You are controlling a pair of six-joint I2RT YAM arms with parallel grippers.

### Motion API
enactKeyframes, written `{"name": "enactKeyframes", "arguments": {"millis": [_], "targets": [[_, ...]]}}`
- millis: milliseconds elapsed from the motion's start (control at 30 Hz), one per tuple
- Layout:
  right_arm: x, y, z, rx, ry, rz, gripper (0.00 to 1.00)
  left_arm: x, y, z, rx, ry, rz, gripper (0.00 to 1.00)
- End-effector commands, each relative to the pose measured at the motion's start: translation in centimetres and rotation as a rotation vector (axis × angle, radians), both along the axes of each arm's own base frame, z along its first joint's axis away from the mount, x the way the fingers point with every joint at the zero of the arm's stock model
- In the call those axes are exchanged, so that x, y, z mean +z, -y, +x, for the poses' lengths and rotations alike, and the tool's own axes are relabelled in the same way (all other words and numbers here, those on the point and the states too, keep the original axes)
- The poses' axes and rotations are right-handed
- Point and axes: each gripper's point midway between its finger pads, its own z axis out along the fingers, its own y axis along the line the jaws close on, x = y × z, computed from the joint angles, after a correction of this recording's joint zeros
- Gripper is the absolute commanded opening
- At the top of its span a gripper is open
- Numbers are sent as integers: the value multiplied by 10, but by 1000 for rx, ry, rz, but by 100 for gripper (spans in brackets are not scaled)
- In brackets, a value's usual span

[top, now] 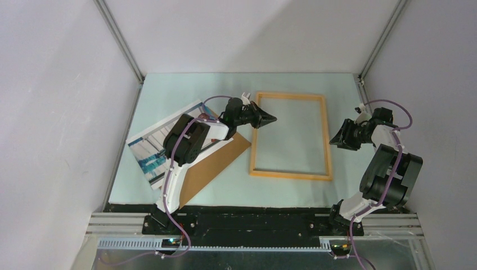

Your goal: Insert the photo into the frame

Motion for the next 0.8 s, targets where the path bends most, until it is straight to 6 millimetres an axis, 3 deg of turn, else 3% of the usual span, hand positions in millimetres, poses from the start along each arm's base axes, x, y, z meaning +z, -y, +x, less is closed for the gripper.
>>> {"name": "enactKeyframes", "arguments": {"millis": [0,767], "targets": [[2,1,2,14,16,5,49,18,5,-2,-9,85,-20,0],[2,1,1,13,15,7,49,-4,5,-8,-17,78,49,0]]}}
